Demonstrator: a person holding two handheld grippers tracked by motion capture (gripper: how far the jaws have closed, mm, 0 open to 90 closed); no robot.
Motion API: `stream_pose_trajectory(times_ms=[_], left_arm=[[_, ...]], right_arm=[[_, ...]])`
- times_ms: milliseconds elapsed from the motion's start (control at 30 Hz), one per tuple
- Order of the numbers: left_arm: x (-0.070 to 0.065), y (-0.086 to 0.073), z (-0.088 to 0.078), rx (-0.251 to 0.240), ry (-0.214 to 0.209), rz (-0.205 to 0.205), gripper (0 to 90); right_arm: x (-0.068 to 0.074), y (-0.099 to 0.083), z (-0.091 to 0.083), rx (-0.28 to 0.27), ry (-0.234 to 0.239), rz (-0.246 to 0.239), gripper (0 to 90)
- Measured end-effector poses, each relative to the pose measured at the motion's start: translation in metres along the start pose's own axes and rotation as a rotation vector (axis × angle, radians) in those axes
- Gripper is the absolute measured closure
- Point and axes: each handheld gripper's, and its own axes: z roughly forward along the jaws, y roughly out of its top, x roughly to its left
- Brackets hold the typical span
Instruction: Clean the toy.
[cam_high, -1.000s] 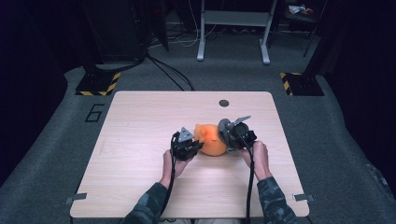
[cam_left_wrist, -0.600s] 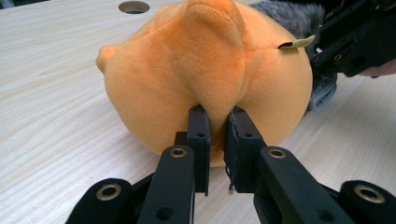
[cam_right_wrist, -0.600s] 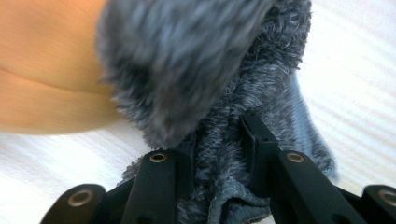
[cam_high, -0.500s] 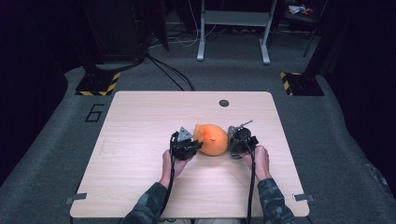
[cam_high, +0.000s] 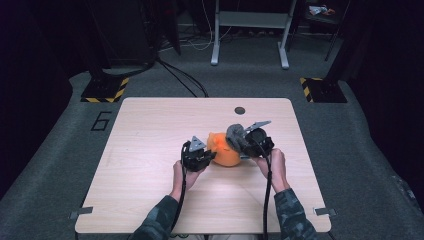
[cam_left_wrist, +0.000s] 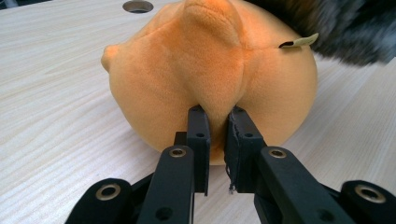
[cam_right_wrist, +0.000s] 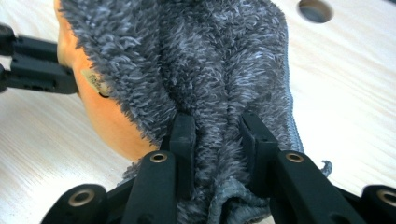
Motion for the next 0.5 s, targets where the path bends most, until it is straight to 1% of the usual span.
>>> stream_pose_trajectory(times_ms=[67, 167, 200, 233, 267, 300, 333, 367, 433, 467, 500], left_arm=[[0.000, -0.001, 0.000, -0.001, 0.001, -0.004, 80.4], [0.002, -0.002, 0.000, -0.009, -0.001, -0.005, 77.7], [0.003, -0.003, 0.000, -0.009, -0.006, -0.010, 75.1], [0.004, -0.004, 0.000, -0.010, -0.005, -0.010, 72.1], [0.005, -0.004, -0.001, -0.010, -0.006, -0.005, 70.2], [0.005, -0.004, -0.002, -0.005, -0.001, 0.001, 67.6], [0.005, -0.005, -0.002, 0.000, 0.007, 0.004, 63.8], [0.006, -0.005, -0.001, 0.008, 0.009, 0.010, 60.8], [0.006, -0.007, 0.000, 0.028, 0.030, 0.027, 54.4], [0.006, -0.007, 0.001, 0.025, 0.035, 0.020, 51.6], [0.007, -0.007, 0.002, 0.030, 0.036, 0.025, 49.4]], right_arm=[[0.003, 0.001, 0.007, 0.018, -0.014, -0.002, 69.4], [0.000, 0.002, 0.012, 0.006, -0.008, 0.012, 69.5], [-0.001, 0.002, 0.012, 0.009, -0.006, 0.016, 69.4], [-0.002, 0.002, 0.013, 0.008, 0.000, 0.016, 69.4], [-0.002, 0.003, 0.014, 0.010, -0.004, 0.018, 69.5], [-0.001, 0.004, 0.014, 0.012, -0.006, 0.027, 69.5], [-0.003, 0.004, 0.015, 0.008, -0.008, 0.012, 69.4], [-0.004, 0.005, 0.015, 0.007, -0.013, 0.013, 69.5], [-0.004, 0.006, 0.016, 0.009, -0.017, 0.015, 69.5], [-0.004, 0.006, 0.016, 0.008, -0.018, 0.018, 69.5], [-0.005, 0.006, 0.017, 0.006, -0.017, 0.016, 69.5]])
